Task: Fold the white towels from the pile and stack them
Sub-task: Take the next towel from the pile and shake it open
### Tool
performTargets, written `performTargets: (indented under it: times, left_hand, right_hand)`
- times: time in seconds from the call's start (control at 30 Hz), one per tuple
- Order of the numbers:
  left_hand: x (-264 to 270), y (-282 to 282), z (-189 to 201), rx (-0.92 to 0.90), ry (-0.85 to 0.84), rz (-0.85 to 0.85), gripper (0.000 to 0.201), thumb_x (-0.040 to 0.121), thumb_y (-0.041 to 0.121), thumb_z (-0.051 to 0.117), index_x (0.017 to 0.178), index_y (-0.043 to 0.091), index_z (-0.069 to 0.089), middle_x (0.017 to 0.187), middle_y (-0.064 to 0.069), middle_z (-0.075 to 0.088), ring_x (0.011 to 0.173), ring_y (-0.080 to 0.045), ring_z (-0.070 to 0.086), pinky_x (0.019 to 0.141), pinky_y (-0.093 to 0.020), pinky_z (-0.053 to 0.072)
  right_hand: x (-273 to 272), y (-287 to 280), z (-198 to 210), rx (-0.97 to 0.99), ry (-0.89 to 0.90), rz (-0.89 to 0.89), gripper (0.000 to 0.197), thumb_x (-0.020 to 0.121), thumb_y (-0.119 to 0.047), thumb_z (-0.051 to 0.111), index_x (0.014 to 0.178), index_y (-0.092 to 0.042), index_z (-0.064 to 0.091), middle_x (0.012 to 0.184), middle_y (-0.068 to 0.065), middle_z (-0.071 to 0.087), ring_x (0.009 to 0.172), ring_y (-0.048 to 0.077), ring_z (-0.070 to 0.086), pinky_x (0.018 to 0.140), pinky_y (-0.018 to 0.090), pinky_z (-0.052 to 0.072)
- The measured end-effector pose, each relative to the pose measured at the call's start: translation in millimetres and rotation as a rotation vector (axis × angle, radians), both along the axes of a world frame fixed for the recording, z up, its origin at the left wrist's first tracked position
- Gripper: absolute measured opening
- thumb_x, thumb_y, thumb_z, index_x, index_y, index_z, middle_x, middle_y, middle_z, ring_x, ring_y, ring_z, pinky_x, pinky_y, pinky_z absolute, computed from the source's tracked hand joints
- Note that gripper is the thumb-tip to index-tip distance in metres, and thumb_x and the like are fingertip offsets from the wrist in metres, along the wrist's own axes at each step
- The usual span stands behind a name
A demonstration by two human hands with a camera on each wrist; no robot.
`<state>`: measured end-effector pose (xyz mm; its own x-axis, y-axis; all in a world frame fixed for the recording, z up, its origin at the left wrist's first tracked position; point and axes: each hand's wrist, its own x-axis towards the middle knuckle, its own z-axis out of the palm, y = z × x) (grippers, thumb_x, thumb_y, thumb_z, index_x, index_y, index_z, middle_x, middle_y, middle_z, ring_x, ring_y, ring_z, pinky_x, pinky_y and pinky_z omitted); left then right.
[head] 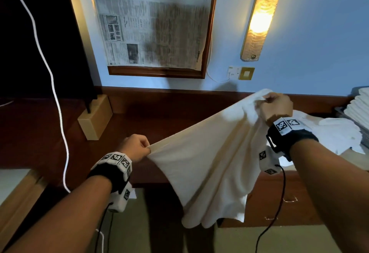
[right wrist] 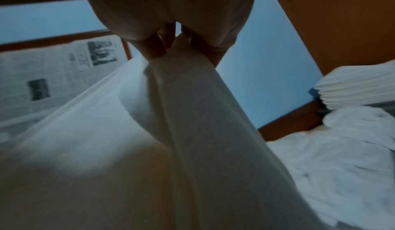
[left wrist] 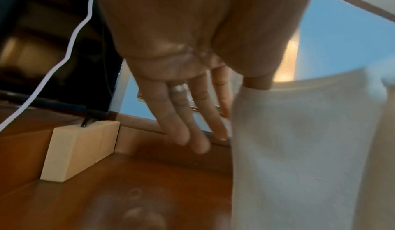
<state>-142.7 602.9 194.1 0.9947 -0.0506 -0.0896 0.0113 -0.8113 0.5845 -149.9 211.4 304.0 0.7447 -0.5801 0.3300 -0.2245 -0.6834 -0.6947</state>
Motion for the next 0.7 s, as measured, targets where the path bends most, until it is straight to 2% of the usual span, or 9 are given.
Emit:
performTargets:
  times: [0.1,0.2,0.3,0.37,0.47,0.53,0.6,0.63,0.7]
  left_hand:
    - [-11,5,2,-0.265,-0.065,-0.172,0.025,0.079,-0.007,0.07,0.073,0.016,0.062,0.068,-0.003,0.062,0.061,-0.015,0.054,0.057,-0.024,0.042]
    - [-19,4,9,-0.479,-0.176,-0.169,0.036,0.081,-0.014,0.062,0.072,0.021,0.058,0.08,-0.011,0.065,0.069,-0.021,0.052,0.065,-0.028,0.045]
    - [-22,4,17,-0.604,-0.134,-0.2,0.055,0.083,-0.021,0.049,0.061,0.027,0.064,0.087,0.001,0.07,0.081,-0.015,0.061,0.074,-0.026,0.051]
    - [-22,7,23,-0.55,-0.08,-0.231,0.049,0.088,-0.011,0.049,0.059,0.024,0.067,0.083,0.004,0.069,0.083,-0.012,0.062,0.078,-0.027,0.048]
    - [-13,23,27,-0.043,-0.046,-0.326,0.023,0.085,0.042,0.054,0.073,0.027,0.067,0.078,0.006,0.066,0.079,-0.015,0.061,0.078,-0.039,0.05]
    - [-7,34,19,0.194,-0.002,-0.322,0.041,0.082,0.067,0.055,0.08,0.026,0.06,0.078,0.003,0.064,0.075,-0.018,0.061,0.074,-0.043,0.051]
    - [-3,40,10,0.072,-0.097,-0.244,0.046,0.077,0.069,0.06,0.077,0.023,0.053,0.072,0.001,0.059,0.068,-0.019,0.057,0.067,-0.042,0.049]
    - [-1,40,2,-0.052,-0.179,-0.182,0.042,0.077,0.062,0.064,0.077,0.022,0.052,0.068,0.001,0.056,0.064,-0.019,0.054,0.064,-0.042,0.047]
    - [0,35,-11,-0.267,-0.32,-0.023,0.024,0.085,0.032,0.074,0.081,0.022,0.053,0.069,0.003,0.055,0.063,-0.015,0.051,0.063,-0.035,0.043]
  right_hand:
    - [-5,-11,-21,-0.052,0.148,-0.077,0.021,0.086,-0.018,0.06,0.102,-0.014,0.073,0.109,0.013,0.07,0.101,0.036,0.063,0.085,0.032,0.046]
    - [-10,-14,-42,-0.022,0.19,-0.073,0.011,0.086,-0.016,0.06,0.089,-0.012,0.071,0.09,0.01,0.067,0.086,0.033,0.059,0.074,0.028,0.038]
    - [-14,-14,-52,-0.012,0.182,-0.068,0.011,0.087,-0.013,0.06,0.088,-0.012,0.071,0.089,0.01,0.067,0.079,0.031,0.054,0.071,0.028,0.038]
    - [-14,-14,-53,0.005,0.174,-0.07,0.012,0.086,-0.013,0.06,0.09,-0.013,0.071,0.091,0.009,0.067,0.078,0.03,0.053,0.071,0.029,0.039]
    - [-13,-14,-56,0.018,0.165,-0.073,0.013,0.086,-0.013,0.06,0.092,-0.013,0.072,0.094,0.01,0.069,0.078,0.03,0.053,0.072,0.029,0.04]
    - [-14,-12,-60,0.012,0.178,-0.056,0.016,0.086,-0.013,0.059,0.095,-0.012,0.073,0.097,0.011,0.07,0.079,0.029,0.053,0.074,0.029,0.041]
    - [-13,-10,-67,-0.011,0.205,-0.017,0.022,0.085,-0.012,0.059,0.102,-0.013,0.073,0.104,0.012,0.071,0.086,0.032,0.057,0.079,0.031,0.044]
    - [-13,-8,-72,-0.019,0.217,0.001,0.026,0.085,-0.013,0.06,0.107,-0.013,0.073,0.108,0.012,0.071,0.093,0.034,0.06,0.083,0.033,0.047]
    - [-14,-5,-83,-0.022,0.239,0.034,0.03,0.086,-0.014,0.061,0.113,-0.015,0.072,0.115,0.011,0.07,0.104,0.036,0.061,0.09,0.035,0.046]
